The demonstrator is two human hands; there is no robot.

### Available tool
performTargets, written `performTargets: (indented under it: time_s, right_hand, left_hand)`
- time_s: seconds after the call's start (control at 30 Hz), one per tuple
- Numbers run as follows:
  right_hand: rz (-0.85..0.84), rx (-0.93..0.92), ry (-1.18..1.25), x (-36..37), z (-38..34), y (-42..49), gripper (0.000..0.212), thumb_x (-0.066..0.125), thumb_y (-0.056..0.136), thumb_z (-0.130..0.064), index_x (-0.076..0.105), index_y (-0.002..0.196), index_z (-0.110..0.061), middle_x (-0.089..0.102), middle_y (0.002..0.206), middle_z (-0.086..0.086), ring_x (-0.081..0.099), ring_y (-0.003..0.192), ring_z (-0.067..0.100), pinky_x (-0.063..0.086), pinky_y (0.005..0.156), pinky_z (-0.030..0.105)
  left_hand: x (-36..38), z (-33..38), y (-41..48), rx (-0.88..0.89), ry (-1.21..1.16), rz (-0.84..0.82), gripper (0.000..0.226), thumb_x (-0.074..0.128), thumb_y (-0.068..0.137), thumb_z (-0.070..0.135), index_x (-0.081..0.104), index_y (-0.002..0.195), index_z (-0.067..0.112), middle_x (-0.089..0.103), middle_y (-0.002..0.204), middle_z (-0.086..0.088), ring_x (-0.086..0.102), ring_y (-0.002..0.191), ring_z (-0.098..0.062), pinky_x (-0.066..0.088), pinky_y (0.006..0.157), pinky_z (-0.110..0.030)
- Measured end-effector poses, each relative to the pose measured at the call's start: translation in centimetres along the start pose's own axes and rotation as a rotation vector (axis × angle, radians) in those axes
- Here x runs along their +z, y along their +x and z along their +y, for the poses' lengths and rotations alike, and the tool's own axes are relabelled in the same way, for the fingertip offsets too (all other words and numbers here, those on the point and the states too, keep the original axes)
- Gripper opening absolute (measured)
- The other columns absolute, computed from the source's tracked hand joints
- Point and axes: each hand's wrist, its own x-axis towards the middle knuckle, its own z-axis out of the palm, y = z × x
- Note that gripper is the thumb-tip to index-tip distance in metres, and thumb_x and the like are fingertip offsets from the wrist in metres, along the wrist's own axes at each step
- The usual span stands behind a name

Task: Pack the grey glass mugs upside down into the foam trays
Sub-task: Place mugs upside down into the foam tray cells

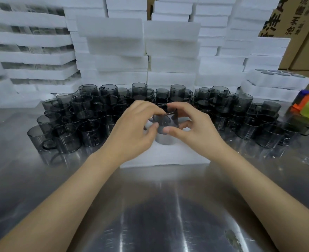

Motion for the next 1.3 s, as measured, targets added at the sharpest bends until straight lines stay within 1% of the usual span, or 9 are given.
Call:
performTargets:
  time_s: [0.07, 0.23, 0.57, 0.7, 0.8, 0.93, 1.03, 1.17, 1.3]
  right_hand:
    - [-0.008, -0.006, -0.01, 0.2, -0.1, -0.2, 0.058, 0.082, 0.073, -0.02, 0.058, 0.125, -0.027, 0.063, 0.115, -0.014, 0.058, 0.097, 0.005, 0.05, 0.073, 0.018]
    - [-0.015, -0.039, -0.116, 0.4, 0.0, -0.3, 0.061, 0.082, 0.071, -0.024, 0.057, 0.125, -0.033, 0.061, 0.117, -0.016, 0.055, 0.099, 0.003, 0.047, 0.08, 0.019]
    - [0.032, 0.059, 0.059, 0.4, -0.3, -0.2, 0.058, 0.087, 0.066, -0.026, 0.056, 0.114, -0.037, 0.06, 0.115, -0.007, 0.059, 0.104, -0.002, 0.051, 0.085, 0.015]
    - [0.066, 0.144, 0.126, 0.1, 0.1, 0.0, 0.072, 0.088, 0.064, -0.028, 0.051, 0.126, -0.036, 0.056, 0.114, -0.008, 0.062, 0.104, 0.008, 0.054, 0.091, 0.029]
    - [0.059, 0.106, 0.105, -0.1, 0.3, 0.2, 0.074, 0.087, 0.067, -0.018, 0.052, 0.133, -0.023, 0.051, 0.119, -0.009, 0.058, 0.11, 0.009, 0.048, 0.097, 0.031]
    - [0.032, 0.02, 0.11, -0.4, 0.4, 0.2, 0.07, 0.085, 0.064, -0.001, 0.057, 0.121, -0.03, 0.049, 0.119, -0.012, 0.057, 0.108, 0.02, 0.048, 0.098, 0.039]
    - [0.021, -0.032, 0.101, -0.2, 0.3, 0.0, 0.07, 0.083, 0.065, 0.003, 0.055, 0.117, -0.035, 0.048, 0.122, -0.011, 0.054, 0.111, 0.014, 0.05, 0.097, 0.032]
    - [0.046, -0.114, 0.046, 0.1, -0.1, -0.3, 0.069, 0.08, 0.067, 0.005, 0.052, 0.119, -0.031, 0.052, 0.122, -0.006, 0.054, 0.105, 0.015, 0.05, 0.092, 0.036]
    - [0.055, -0.17, 0.028, 0.8, -0.9, -0.6, 0.065, 0.08, 0.07, 0.002, 0.053, 0.127, -0.014, 0.054, 0.121, 0.0, 0.054, 0.113, 0.012, 0.048, 0.097, 0.036]
  left_hand:
    - [0.3, 0.3, -0.3, -0.091, -0.065, -0.03, 0.023, 0.057, 0.087, 0.026, 0.062, 0.109, 0.024, 0.055, 0.099, 0.028, 0.043, 0.105, 0.007, 0.037, 0.096, -0.025]
    - [0.7, 0.5, -0.2, -0.187, -0.229, -0.095, 0.017, 0.068, 0.088, 0.02, 0.064, 0.103, 0.024, 0.067, 0.101, 0.01, 0.06, 0.1, -0.008, 0.045, 0.094, -0.033]
    - [-0.7, -0.4, 0.7, -0.474, -0.719, 0.251, 0.015, 0.072, 0.082, 0.009, 0.072, 0.087, 0.024, 0.075, 0.079, 0.009, 0.07, 0.081, -0.003, 0.051, 0.07, -0.014]
    - [-2.6, -3.4, 0.6, -0.599, -0.357, 0.407, 0.022, 0.069, 0.084, 0.003, 0.07, 0.091, 0.024, 0.073, 0.086, 0.007, 0.066, 0.08, 0.001, 0.045, 0.075, -0.006]
    - [-4.0, -5.1, 0.0, -0.597, 0.055, 0.383, 0.036, 0.06, 0.082, -0.007, 0.07, 0.106, 0.018, 0.069, 0.098, 0.002, 0.063, 0.095, -0.011, 0.043, 0.087, -0.013]
    - [-4.5, -4.9, -0.2, -0.614, 0.151, 0.398, 0.01, 0.064, 0.089, 0.026, 0.071, 0.096, 0.024, 0.069, 0.078, 0.014, 0.064, 0.08, -0.012, 0.051, 0.078, -0.034]
    - [-4.0, -4.4, 0.1, -0.517, 0.177, 0.354, 0.022, 0.056, 0.09, 0.003, 0.071, 0.101, 0.014, 0.069, 0.092, 0.001, 0.063, 0.086, -0.014, 0.047, 0.083, -0.025]
    - [-2.9, -2.0, 0.6, -0.475, -0.162, 0.231, 0.024, 0.057, 0.096, 0.03, 0.069, 0.08, 0.017, 0.069, 0.068, 0.005, 0.062, 0.055, -0.002, 0.043, 0.061, -0.011]
    - [-0.6, 0.2, 0.5, -0.477, -0.414, -0.008, 0.02, 0.072, 0.08, 0.041, 0.066, 0.093, 0.026, 0.074, 0.082, 0.012, 0.07, 0.071, -0.005, 0.051, 0.07, -0.017]
